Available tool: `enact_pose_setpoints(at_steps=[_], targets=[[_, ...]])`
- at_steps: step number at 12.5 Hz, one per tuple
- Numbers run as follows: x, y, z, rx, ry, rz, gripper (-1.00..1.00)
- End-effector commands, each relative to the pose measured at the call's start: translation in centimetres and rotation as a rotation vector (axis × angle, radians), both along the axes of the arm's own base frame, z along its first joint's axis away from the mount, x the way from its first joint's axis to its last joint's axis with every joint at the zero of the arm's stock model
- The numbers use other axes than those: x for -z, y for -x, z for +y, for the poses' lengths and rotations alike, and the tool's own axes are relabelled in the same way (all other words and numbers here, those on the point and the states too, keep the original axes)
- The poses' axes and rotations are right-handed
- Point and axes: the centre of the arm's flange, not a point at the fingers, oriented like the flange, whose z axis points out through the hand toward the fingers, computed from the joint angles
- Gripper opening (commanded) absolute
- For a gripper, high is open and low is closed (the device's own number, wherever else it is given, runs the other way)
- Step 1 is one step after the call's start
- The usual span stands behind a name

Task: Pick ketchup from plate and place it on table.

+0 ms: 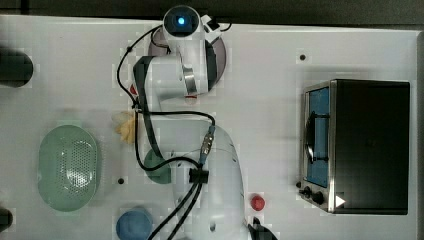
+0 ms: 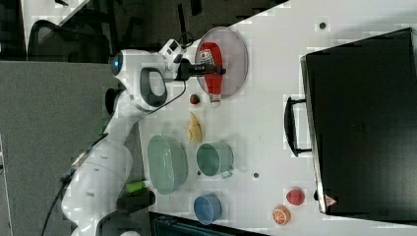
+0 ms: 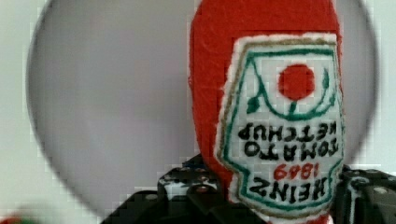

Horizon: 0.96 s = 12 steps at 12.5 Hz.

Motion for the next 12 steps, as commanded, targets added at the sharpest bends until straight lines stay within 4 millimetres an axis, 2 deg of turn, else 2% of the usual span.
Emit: enact_pose_setpoints(at_steps=[1,3,6,9,12], targets=[[-14.2,-1.8,-2.0,0.010,0.014,-0.131,0.19],[-17.9,-0.8,-3.4,0.036,0.013,-0.147,0.19],[-20.9,2.1,-6.3,0.136,-0.071,-0.135,0.19],[-21.9,6.4,-9.0,0.186,-0.064,-0.104,0.19],[-21.0,11.4,-10.3,0.213,-0.041,-0.067,0.19]])
